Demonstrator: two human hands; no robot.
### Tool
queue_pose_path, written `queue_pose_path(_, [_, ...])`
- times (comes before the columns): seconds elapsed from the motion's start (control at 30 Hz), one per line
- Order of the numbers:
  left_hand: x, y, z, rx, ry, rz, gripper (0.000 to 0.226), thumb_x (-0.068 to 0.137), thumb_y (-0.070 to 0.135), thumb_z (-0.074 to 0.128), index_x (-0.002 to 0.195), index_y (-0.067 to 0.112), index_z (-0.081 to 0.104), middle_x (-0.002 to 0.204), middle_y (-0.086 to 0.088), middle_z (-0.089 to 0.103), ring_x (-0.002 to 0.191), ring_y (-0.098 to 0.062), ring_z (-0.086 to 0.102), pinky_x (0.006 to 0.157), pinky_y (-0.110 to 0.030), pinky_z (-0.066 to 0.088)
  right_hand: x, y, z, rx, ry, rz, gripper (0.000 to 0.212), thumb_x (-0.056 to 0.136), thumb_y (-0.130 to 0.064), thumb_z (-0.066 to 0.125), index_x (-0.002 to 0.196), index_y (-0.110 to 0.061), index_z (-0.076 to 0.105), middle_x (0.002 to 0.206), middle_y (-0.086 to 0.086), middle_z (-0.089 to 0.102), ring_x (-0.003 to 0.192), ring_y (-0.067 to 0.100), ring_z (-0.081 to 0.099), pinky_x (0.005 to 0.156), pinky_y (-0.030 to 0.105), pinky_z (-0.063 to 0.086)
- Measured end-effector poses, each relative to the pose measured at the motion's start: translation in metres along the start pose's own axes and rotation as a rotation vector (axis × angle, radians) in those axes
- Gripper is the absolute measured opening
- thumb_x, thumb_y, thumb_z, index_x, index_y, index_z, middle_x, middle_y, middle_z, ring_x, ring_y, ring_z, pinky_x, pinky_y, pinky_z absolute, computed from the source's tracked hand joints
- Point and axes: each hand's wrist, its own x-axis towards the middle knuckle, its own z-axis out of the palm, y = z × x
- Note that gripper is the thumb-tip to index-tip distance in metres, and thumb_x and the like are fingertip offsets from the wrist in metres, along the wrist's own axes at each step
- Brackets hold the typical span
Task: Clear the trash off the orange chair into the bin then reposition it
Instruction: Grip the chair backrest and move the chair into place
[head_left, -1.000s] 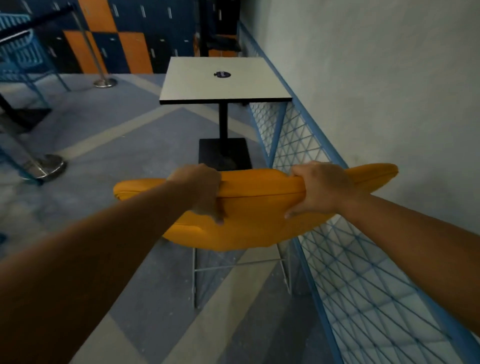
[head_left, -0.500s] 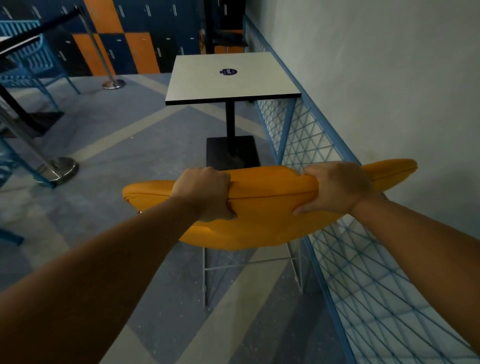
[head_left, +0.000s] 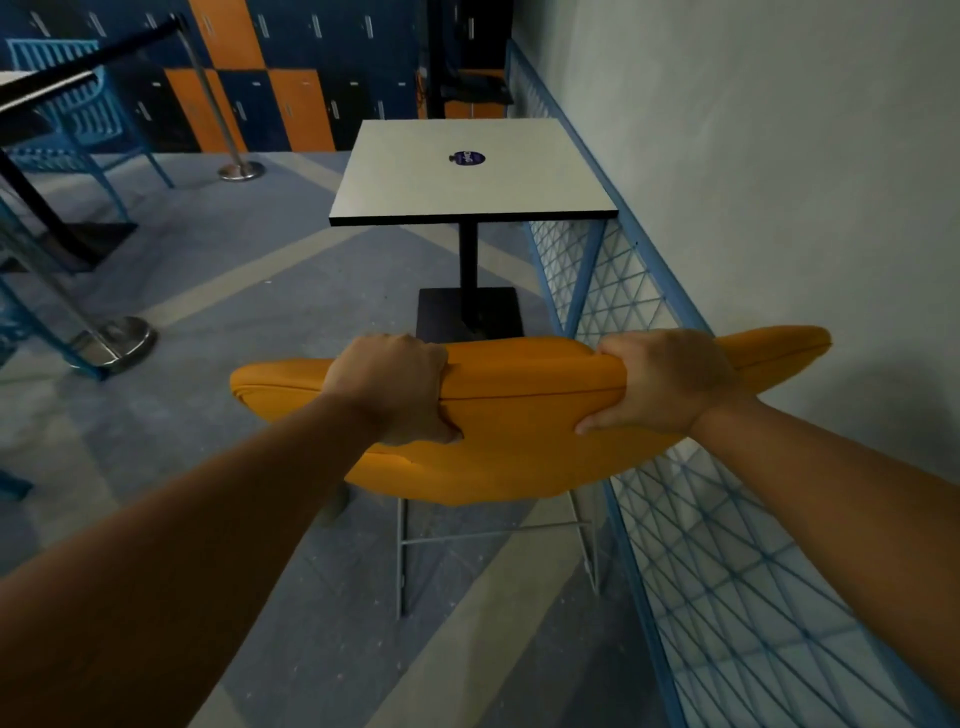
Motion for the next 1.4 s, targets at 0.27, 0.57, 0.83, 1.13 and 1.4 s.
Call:
queue_pose_path(0.27, [0.071, -0.024, -0.001, -0.004, 0.011, -0.047, 0.065, 0.059, 0.081, 0.062, 0.099, 0.03, 0.055, 0.084, 0.007, 0.063, 0.074, -0.015, 0.059, 0.07, -0.033, 0.052, 0.072, 0.036, 0.01, 0.028, 0.008, -0.037, 0.065, 0.049, -0.085, 0.065, 0.082, -0.03, 0.05, 0.075, -0.006, 0.06, 0.065, 0.019, 0.058, 0.061, 0.028, 0.038])
queue_pose_path(0.57, [0.154, -0.063, 0.002, 0.009, 0.044, -0.041, 0.066, 0.058, 0.082, 0.061, 0.096, 0.029, 0.055, 0.079, 0.007, 0.062, 0.07, -0.015, 0.058, 0.069, -0.033, 0.053, 0.158, 0.068, 0.021, 0.009, 0.012, 0.0, 0.07, 0.048, -0.088, 0.061, 0.085, -0.03, 0.054, 0.077, -0.005, 0.062, 0.066, 0.018, 0.058, 0.061, 0.028, 0.041])
queue_pose_path(0.83, [0.221, -0.101, 0.0, 0.019, 0.048, 0.017, 0.061, 0.062, 0.079, 0.062, 0.095, 0.028, 0.053, 0.076, 0.008, 0.058, 0.066, -0.012, 0.055, 0.063, -0.028, 0.046, 0.227, 0.088, 0.028, 0.014, 0.038, 0.034, 0.075, 0.046, -0.09, 0.053, 0.09, -0.03, 0.058, 0.085, -0.002, 0.067, 0.07, 0.02, 0.06, 0.065, 0.029, 0.041])
queue_pose_path(1.13, [0.286, -0.145, 0.003, 0.003, 0.023, 0.01, 0.065, 0.06, 0.079, 0.063, 0.101, 0.029, 0.055, 0.081, 0.007, 0.062, 0.07, -0.014, 0.058, 0.067, -0.03, 0.051, 0.298, 0.101, 0.039, -0.006, 0.016, 0.037, 0.078, 0.047, -0.092, 0.052, 0.089, -0.026, 0.058, 0.083, 0.0, 0.067, 0.068, 0.019, 0.059, 0.065, 0.033, 0.049])
queue_pose_path(1.4, [0.365, -0.173, 0.003, 0.013, 0.041, -0.011, 0.065, 0.057, 0.081, 0.063, 0.095, 0.03, 0.057, 0.079, 0.008, 0.063, 0.067, -0.014, 0.058, 0.065, -0.031, 0.053, 0.376, 0.139, 0.048, -0.005, -0.002, 0.036, 0.074, 0.048, -0.088, 0.06, 0.091, -0.028, 0.059, 0.086, -0.002, 0.066, 0.072, 0.019, 0.06, 0.066, 0.033, 0.05])
